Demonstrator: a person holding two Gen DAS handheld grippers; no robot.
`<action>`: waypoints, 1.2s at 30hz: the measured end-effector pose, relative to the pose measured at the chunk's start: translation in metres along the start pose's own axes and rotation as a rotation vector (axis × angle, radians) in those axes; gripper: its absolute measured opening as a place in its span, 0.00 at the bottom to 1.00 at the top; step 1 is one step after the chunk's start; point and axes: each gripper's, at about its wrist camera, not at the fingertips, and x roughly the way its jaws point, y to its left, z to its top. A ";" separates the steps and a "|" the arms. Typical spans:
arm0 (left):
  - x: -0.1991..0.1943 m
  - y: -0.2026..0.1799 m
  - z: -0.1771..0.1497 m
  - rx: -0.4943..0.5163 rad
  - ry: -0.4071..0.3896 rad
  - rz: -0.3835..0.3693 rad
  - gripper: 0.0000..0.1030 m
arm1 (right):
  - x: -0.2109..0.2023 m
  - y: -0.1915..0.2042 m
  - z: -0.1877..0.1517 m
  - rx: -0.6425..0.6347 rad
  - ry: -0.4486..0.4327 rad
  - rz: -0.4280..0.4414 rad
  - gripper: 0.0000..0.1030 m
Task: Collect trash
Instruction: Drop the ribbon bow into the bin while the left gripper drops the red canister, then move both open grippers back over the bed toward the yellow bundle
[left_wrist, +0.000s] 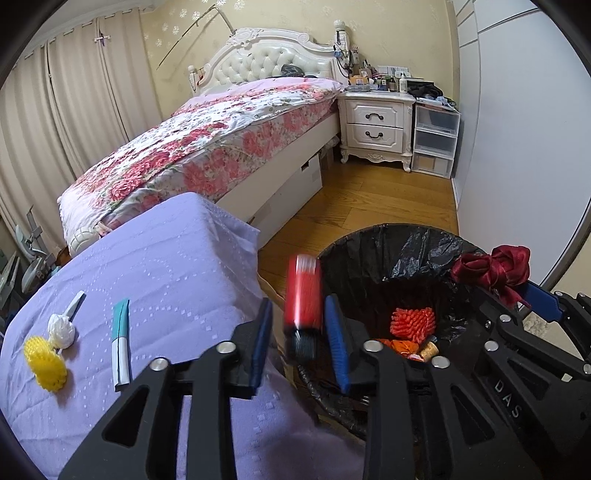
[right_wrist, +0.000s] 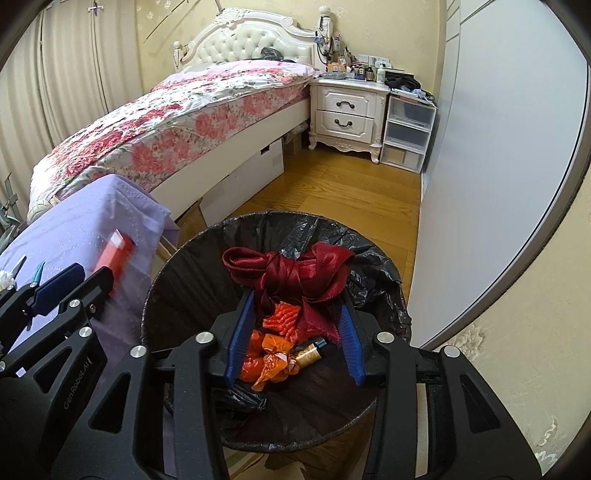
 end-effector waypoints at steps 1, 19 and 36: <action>0.000 -0.001 0.001 0.004 -0.003 0.002 0.47 | 0.001 0.000 0.000 0.001 0.002 -0.003 0.45; -0.013 0.021 0.000 -0.053 -0.023 0.045 0.72 | -0.007 -0.007 -0.003 0.029 -0.018 -0.011 0.56; -0.043 0.096 -0.040 -0.172 -0.001 0.155 0.73 | -0.026 0.052 -0.020 -0.056 -0.002 0.125 0.61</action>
